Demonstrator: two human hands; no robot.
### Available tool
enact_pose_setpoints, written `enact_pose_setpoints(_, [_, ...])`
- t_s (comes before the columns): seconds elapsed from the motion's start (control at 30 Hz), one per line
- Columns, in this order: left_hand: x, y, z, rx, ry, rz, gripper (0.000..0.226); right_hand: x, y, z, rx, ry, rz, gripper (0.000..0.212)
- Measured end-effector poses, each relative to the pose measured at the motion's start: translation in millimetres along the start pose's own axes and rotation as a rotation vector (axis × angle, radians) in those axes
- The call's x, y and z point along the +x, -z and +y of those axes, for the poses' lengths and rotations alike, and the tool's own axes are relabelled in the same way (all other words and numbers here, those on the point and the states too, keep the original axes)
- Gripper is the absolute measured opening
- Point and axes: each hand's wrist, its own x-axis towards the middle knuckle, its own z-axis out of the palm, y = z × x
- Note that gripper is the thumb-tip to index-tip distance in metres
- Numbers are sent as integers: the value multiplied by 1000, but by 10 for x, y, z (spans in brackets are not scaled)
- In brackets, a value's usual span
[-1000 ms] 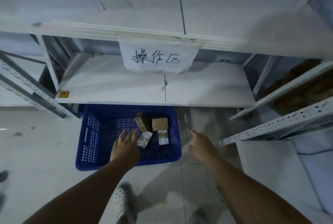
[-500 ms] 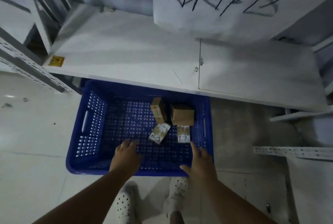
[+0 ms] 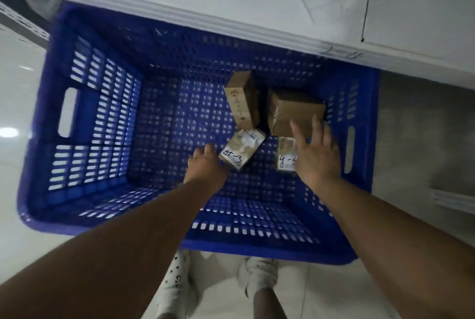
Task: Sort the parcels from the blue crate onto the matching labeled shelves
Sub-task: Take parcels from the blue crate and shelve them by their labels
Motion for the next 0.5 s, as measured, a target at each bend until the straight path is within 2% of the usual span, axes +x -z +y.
enact_pose_setpoints(0.1, [292,-55,225,-124,67,38,75,379,-16,96,-251,159,6,91])
enact_pose_setpoints(0.17, [509,-47,394,-210,97,79,75,613,-29,142,-294,163,-5,101])
enact_pose_setpoints(0.3, [934,41,674,-337,67,191,75,878,-82,176,-237,106,20,118])
enact_pose_setpoints(0.4, [1238,106,733,-415,76,309,85,993,-52,150,-100,96,100,113])
enact_pose_setpoints(0.5, [1437,169,812,-579,109,296,97,988,-27,160,-34,85,158,112])
